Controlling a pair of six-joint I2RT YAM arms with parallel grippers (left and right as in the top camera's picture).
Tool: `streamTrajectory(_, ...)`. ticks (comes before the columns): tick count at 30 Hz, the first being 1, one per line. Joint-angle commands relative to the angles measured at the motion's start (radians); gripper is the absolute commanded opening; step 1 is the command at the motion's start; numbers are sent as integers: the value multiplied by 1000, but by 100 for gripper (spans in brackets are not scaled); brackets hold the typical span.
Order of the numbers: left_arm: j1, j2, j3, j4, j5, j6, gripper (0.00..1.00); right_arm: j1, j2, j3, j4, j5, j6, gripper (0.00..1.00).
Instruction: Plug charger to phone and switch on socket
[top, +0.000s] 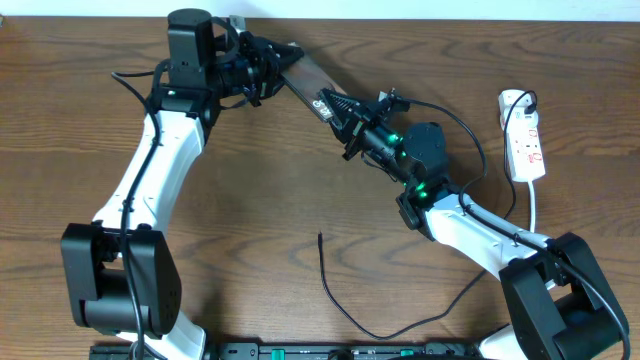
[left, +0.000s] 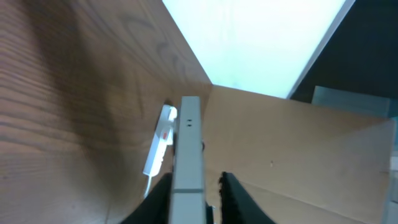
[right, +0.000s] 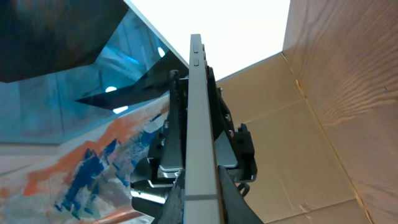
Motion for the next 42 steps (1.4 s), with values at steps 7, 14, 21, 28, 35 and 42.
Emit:
streamTrajectory(7,-37,-16,11,17,-50,4,7,28,-14,14,-5,-15,10,1)
streamTrajectory(14,-37,-16,11,17,-50,5,7,29,-14,14,-4,-15,10,24)
streamTrajectory(21,-24,-16,11,17,-50,8,8,25,-14,14,-4,-14,0,92)
streamTrajectory(28,47,-16,11,17,-25,8,7,6,-15,14,-4,-28,-76,99)
streamTrajectory(35,188,-16,11,17,113,35,7,-24,-15,14,-8,-72,-177,99)
streamTrajectory(42,316,-16,11,17,320,150,7,-45,-14,14,-82,-152,-417,99)
